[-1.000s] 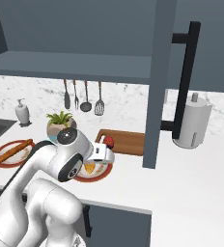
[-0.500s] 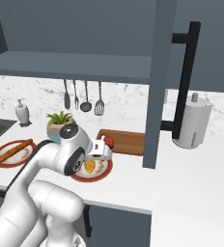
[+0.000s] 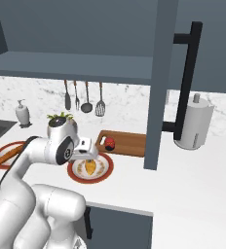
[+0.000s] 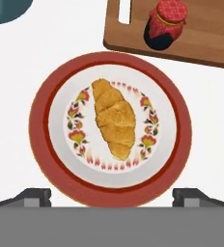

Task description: From the different types of pastries on the counter, select a croissant and place it on the cutting board. Then retrieve a jar of jam from the cabinet and place it alongside the croissant on the cutting board.

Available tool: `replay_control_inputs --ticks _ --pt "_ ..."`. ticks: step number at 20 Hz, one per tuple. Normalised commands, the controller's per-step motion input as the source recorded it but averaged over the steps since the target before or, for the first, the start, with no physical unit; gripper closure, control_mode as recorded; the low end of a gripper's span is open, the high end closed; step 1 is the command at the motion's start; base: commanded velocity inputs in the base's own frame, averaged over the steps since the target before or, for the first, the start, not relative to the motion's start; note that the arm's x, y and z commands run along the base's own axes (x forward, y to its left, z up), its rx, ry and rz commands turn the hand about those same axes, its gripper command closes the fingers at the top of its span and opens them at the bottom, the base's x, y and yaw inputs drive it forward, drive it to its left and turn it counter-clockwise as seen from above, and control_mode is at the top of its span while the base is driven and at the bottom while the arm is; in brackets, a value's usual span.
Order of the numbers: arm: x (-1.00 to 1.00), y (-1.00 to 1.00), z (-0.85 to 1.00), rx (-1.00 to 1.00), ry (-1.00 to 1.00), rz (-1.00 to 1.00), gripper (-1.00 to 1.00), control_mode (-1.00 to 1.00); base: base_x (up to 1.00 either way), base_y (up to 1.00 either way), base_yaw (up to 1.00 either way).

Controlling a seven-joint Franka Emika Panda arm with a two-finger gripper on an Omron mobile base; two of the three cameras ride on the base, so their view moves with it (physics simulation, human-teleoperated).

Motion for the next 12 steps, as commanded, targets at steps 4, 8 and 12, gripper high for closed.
replay_control_inputs --ticks 4,8,12 --pt "0.00 0.00 -0.30 -0.07 0.12 0.00 -1.00 -1.00 0.00 0.00 0.00" --pt "0.11 0.00 -0.31 -0.13 0.03 0.00 -1.00 -1.00 0.00 0.00 0.00" --pt "0.14 0.00 0.02 0.00 0.00 0.01 -1.00 -1.00 0.00 0.00 0.00"
